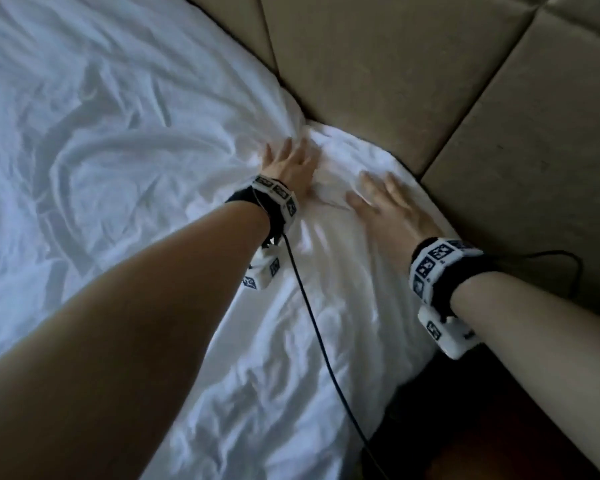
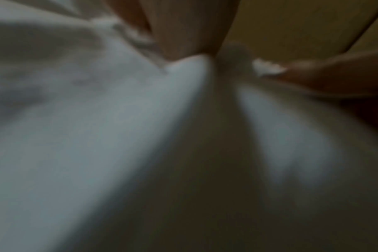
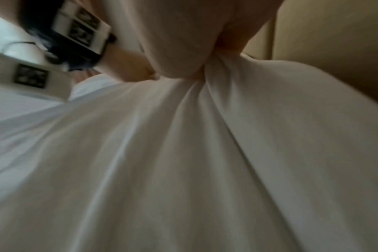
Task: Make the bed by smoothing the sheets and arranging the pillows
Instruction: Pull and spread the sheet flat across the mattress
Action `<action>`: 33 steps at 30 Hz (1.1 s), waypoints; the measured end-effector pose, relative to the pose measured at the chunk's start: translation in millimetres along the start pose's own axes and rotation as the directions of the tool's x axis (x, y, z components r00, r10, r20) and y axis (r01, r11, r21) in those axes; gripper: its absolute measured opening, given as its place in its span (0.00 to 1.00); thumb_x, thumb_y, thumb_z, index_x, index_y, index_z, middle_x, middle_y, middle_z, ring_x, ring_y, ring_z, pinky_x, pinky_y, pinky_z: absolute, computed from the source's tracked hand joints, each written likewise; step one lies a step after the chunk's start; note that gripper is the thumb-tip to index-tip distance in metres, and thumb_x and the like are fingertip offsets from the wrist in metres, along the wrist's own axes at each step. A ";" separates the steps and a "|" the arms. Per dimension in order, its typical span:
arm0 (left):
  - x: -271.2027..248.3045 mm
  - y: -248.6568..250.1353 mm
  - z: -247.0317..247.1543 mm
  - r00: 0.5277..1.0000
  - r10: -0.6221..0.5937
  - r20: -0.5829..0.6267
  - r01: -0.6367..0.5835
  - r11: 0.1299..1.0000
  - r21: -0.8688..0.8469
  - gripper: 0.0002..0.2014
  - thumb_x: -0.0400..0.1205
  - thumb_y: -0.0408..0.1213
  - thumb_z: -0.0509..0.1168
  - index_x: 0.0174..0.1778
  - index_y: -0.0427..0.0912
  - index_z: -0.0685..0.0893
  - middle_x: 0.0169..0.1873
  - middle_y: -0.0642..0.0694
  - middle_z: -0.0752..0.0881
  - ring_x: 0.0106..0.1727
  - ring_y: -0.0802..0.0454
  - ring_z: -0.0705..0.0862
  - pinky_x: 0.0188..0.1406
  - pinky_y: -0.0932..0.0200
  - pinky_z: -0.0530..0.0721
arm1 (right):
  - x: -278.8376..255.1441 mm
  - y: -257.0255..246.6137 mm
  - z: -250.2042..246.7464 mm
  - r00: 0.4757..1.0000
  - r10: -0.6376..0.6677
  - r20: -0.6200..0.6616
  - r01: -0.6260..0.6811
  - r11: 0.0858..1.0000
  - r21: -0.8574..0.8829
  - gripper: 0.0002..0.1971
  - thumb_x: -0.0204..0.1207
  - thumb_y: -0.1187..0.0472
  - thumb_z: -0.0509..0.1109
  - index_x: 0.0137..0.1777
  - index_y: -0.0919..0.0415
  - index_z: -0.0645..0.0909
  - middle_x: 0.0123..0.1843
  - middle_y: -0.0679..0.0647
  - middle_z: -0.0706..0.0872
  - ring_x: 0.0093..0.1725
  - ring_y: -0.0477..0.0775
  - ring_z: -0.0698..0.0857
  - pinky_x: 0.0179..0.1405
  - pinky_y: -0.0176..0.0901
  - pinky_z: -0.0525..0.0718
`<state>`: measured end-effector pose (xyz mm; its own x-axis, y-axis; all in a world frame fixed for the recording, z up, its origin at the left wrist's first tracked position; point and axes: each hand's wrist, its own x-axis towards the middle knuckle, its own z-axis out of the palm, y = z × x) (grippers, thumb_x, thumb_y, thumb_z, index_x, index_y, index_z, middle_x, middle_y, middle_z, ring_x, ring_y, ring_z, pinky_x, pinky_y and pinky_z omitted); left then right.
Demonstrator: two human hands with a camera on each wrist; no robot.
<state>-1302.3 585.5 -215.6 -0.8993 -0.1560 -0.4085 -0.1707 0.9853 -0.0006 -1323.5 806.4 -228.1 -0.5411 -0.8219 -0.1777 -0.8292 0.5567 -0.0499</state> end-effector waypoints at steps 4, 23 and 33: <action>3.9 7.3 33.9 0.983 0.117 0.142 -0.130 0.988 0.081 0.45 0.83 0.45 0.66 0.86 0.55 0.38 0.86 0.47 0.38 0.86 0.42 0.40 0.81 0.30 0.42 | -35.2 15.5 32.9 0.934 0.110 0.339 -0.117 0.993 -0.001 0.39 0.81 0.52 0.55 0.84 0.41 0.34 0.86 0.56 0.31 0.85 0.65 0.37 0.84 0.59 0.42; -70.8 63.2 128.2 0.996 -0.085 -0.006 0.082 0.980 -0.183 0.34 0.87 0.52 0.51 0.86 0.52 0.42 0.86 0.47 0.40 0.86 0.44 0.41 0.81 0.34 0.40 | -77.9 -13.4 90.4 0.952 0.250 0.176 -0.273 0.955 0.120 0.30 0.86 0.60 0.52 0.86 0.59 0.49 0.86 0.65 0.48 0.84 0.66 0.54 0.81 0.61 0.57; -398.9 101.5 273.2 0.947 -0.321 -0.023 0.305 0.918 -0.254 0.48 0.78 0.67 0.55 0.87 0.43 0.45 0.86 0.42 0.43 0.86 0.43 0.43 0.81 0.31 0.40 | -233.5 -154.5 110.1 0.919 -0.374 0.128 0.367 0.927 0.076 0.47 0.62 0.67 0.73 0.84 0.62 0.59 0.86 0.61 0.57 0.84 0.63 0.60 0.81 0.60 0.54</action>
<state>-850.9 766.6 -302.0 -0.8061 -0.4651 -0.3659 -0.5328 0.8395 0.1068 -1053.6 925.6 -287.2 -0.1691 -0.9477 -0.2706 -0.9568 0.2238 -0.1857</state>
